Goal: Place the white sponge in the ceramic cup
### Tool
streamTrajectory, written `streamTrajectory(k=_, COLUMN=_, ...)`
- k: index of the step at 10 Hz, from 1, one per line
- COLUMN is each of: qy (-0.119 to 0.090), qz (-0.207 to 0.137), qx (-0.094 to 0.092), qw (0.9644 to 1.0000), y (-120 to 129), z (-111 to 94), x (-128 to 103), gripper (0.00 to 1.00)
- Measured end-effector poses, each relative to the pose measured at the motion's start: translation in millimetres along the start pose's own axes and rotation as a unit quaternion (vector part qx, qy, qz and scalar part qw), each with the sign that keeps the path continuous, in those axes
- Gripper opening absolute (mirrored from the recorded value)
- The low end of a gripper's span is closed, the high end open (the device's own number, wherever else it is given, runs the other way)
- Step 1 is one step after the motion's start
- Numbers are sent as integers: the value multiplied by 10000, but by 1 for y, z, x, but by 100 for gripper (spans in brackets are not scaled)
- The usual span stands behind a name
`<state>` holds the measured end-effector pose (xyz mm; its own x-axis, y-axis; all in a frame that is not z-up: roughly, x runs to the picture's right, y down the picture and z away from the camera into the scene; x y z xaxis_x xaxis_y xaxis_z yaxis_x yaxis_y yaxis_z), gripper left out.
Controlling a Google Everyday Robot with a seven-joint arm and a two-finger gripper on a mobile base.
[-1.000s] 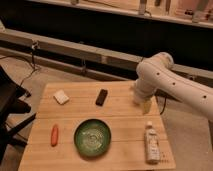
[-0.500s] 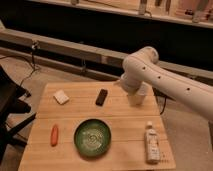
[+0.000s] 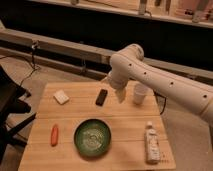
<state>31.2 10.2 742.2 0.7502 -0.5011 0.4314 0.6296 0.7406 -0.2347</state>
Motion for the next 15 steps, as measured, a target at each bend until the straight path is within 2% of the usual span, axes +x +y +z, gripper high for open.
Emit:
streamTrajectory(k=3, qy=-188, qz=-301, qx=58, qw=9994, y=-29, z=14, x=-22, gripper=80)
streamTrajectory(k=7, qy=-392, qz=-824, qx=-14, qw=9958, y=-58, z=37, x=-55, gripper=80)
streamTrajectory(k=10, qy=-442, qz=-1078, qx=-32, qw=9932, y=-77, z=49, x=-70, gripper=80)
streamTrajectory(k=15, qy=-484, qz=-1276, qx=25, qw=9906, y=-142, z=78, x=-90, gripper=80)
